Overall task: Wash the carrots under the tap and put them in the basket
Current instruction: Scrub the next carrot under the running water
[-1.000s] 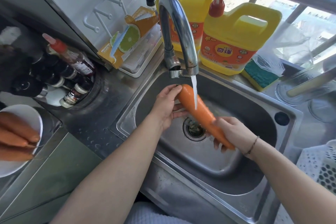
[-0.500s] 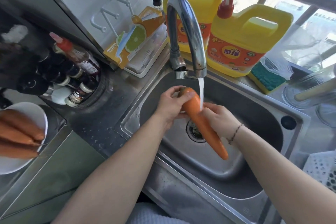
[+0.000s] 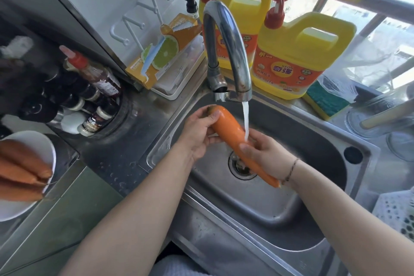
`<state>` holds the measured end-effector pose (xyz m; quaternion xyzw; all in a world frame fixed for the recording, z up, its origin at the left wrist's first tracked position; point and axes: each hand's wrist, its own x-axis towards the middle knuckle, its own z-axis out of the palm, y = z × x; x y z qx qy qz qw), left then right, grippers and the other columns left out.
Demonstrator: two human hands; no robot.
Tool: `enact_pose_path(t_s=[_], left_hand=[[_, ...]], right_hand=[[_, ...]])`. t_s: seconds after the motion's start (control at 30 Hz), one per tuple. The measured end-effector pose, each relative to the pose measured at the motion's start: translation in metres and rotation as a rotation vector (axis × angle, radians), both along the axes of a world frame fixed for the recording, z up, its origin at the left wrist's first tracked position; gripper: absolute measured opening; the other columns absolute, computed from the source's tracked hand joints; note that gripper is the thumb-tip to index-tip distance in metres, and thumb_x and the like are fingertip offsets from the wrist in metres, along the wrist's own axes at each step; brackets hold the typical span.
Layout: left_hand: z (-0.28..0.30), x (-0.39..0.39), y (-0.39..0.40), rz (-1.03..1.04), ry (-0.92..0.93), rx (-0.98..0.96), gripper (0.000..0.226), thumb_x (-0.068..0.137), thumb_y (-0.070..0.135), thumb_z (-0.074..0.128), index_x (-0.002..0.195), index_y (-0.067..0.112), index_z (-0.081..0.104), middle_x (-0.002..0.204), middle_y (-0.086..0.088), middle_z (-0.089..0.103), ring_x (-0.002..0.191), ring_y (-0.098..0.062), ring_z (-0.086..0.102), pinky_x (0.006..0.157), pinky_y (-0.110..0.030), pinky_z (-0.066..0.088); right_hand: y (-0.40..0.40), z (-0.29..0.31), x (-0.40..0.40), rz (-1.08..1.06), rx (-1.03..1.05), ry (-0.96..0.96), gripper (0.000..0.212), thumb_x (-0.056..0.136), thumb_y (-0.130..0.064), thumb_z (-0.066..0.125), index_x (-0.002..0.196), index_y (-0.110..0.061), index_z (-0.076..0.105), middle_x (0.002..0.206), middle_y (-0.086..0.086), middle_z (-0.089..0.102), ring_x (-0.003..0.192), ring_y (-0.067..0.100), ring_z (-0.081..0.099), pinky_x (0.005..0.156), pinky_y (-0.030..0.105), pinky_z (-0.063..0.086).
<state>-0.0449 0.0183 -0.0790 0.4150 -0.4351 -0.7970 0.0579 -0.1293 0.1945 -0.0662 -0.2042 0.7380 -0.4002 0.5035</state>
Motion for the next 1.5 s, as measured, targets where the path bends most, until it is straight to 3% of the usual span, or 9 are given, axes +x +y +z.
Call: enact_pose_path(t_s=[0.23,0.43,0.63,0.83,0.9,0.97,1.1,1.23,1.5], left_hand=[[-0.002,-0.004,0.042,0.066,-0.004,-0.061,0.036,0.092,0.029,0.069,0.123,0.014,0.057,0.124,-0.018,0.064,0.105,-0.033,0.067,0.08,-0.045,0.061],[0.001,-0.018,0.044,0.031,-0.02,-0.354,0.034,0.064,0.06,0.066,0.078,0.03,0.066,0.073,0.006,0.066,0.074,-0.019,0.063,0.081,-0.054,0.056],[0.0,-0.017,0.028,0.189,-0.146,-0.166,0.031,0.092,0.045,0.065,0.108,0.019,0.061,0.11,-0.01,0.069,0.1,-0.027,0.069,0.067,-0.036,0.062],[-0.006,-0.005,0.036,0.082,0.111,-0.042,0.044,0.085,0.038,0.072,0.116,0.011,0.057,0.104,-0.012,0.065,0.094,-0.022,0.064,0.083,-0.039,0.057],[-0.004,-0.005,0.036,0.019,0.154,-0.034,0.038,0.088,0.033,0.071,0.115,0.012,0.057,0.107,-0.014,0.064,0.095,-0.024,0.063,0.078,-0.037,0.058],[-0.004,-0.008,0.039,0.054,0.052,-0.162,0.034,0.083,0.041,0.073,0.107,0.02,0.06,0.104,-0.012,0.066,0.094,-0.028,0.067,0.075,-0.042,0.061],[0.0,-0.011,0.038,0.16,-0.106,-0.361,0.024,0.087,0.045,0.071,0.096,0.027,0.056,0.099,0.0,0.066,0.096,-0.027,0.069,0.083,-0.057,0.058],[0.015,0.005,0.023,0.127,-0.228,-0.4,0.035,0.091,0.041,0.069,0.111,0.029,0.043,0.108,0.003,0.055,0.086,-0.01,0.059,0.076,-0.046,0.062],[0.044,0.074,-0.014,-0.138,-0.217,-0.2,0.018,0.096,0.034,0.061,0.112,0.024,0.063,0.113,-0.009,0.062,0.086,-0.03,0.071,0.086,-0.049,0.059]], right_hand=[[-0.006,0.01,0.008,-0.088,0.249,0.34,0.043,0.088,-0.068,0.045,0.091,-0.027,0.055,0.077,-0.001,0.066,0.063,0.02,0.06,0.058,0.036,0.052],[0.002,0.03,0.014,-0.133,0.115,-0.133,0.059,0.094,-0.066,0.039,0.094,-0.01,0.057,0.056,0.007,0.061,0.046,0.025,0.054,0.047,0.032,0.049],[0.037,0.003,0.016,0.141,0.063,0.606,0.031,0.089,-0.061,0.053,0.093,-0.031,0.047,0.068,-0.01,0.057,0.06,0.014,0.054,0.06,0.03,0.039],[0.051,0.011,0.011,-0.324,-0.052,-0.744,0.06,0.087,-0.064,0.046,0.096,-0.008,0.064,0.053,0.002,0.031,0.029,0.008,0.022,0.034,0.01,0.025],[0.059,0.01,0.011,-0.35,-0.027,-0.947,0.059,0.086,-0.063,0.042,0.092,-0.011,0.067,0.051,0.0,0.027,0.027,0.006,0.02,0.032,0.008,0.024],[0.059,0.005,0.014,-0.348,0.039,-0.72,0.059,0.09,-0.063,0.042,0.088,-0.009,0.064,0.049,0.003,0.035,0.028,0.009,0.024,0.033,0.011,0.023],[0.057,-0.017,0.013,-0.202,0.113,0.342,0.032,0.098,-0.042,0.053,0.075,-0.024,0.066,0.054,-0.004,0.059,0.042,0.005,0.047,0.052,0.026,0.041],[0.059,-0.032,0.022,-0.303,-0.005,0.04,0.021,0.095,-0.002,0.06,0.111,-0.013,0.066,0.072,0.004,0.071,0.058,0.012,0.065,0.058,0.025,0.053],[0.049,-0.032,0.057,-0.386,-0.114,-0.372,0.02,0.098,0.007,0.048,0.108,-0.002,0.062,0.089,0.02,0.067,0.057,0.018,0.066,0.056,0.024,0.057]])
